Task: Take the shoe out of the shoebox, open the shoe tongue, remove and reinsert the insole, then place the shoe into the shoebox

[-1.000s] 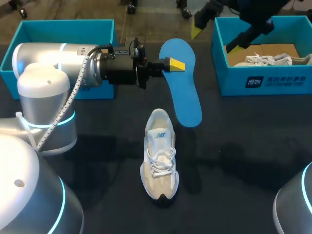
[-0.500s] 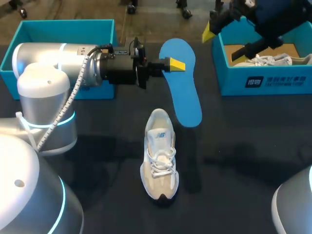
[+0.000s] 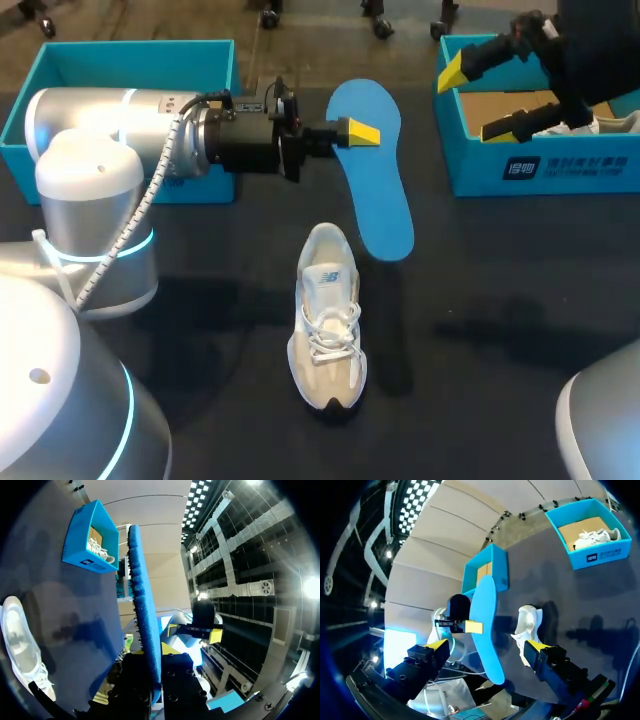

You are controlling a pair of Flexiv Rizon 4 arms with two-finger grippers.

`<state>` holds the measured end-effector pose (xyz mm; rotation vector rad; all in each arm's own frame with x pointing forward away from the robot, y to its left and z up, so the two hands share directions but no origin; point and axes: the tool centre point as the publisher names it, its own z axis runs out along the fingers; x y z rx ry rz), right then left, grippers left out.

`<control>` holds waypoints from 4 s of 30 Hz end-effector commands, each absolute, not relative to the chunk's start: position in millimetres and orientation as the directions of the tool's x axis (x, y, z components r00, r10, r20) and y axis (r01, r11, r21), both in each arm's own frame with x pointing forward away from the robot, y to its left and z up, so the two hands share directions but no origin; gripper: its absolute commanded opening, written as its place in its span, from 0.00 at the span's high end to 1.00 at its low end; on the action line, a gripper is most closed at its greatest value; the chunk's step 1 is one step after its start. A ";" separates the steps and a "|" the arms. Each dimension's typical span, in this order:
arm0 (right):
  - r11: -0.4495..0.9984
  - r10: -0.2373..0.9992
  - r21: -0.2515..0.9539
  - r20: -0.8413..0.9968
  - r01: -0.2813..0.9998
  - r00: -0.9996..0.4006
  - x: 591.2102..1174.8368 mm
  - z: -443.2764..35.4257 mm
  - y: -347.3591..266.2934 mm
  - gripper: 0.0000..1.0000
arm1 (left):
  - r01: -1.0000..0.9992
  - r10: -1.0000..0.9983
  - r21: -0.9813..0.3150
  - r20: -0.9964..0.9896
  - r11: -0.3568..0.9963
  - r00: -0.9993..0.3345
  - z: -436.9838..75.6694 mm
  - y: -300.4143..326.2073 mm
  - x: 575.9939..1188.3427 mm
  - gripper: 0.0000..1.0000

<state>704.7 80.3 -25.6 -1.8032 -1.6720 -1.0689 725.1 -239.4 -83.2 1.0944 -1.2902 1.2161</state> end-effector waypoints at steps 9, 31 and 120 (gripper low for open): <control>-0.149 0.322 0.146 0.942 0.978 -0.092 703.0 -49.7 73.7 0.00 | -0.993 0.025 -0.081 0.997 0.080 -0.079 -83.6 -239.9 725.1 1.00; -0.104 0.251 0.097 0.966 0.990 -0.068 709.7 -74.9 55.6 0.00 | -0.993 0.025 -0.081 0.997 0.080 -0.079 -83.6 -239.9 725.1 1.00; -0.120 0.164 0.086 0.984 0.989 -0.066 722.5 -80.1 47.3 0.00 | 0.768 0.041 -0.638 -0.770 -0.055 -0.637 -69.8 -227.4 761.2 1.00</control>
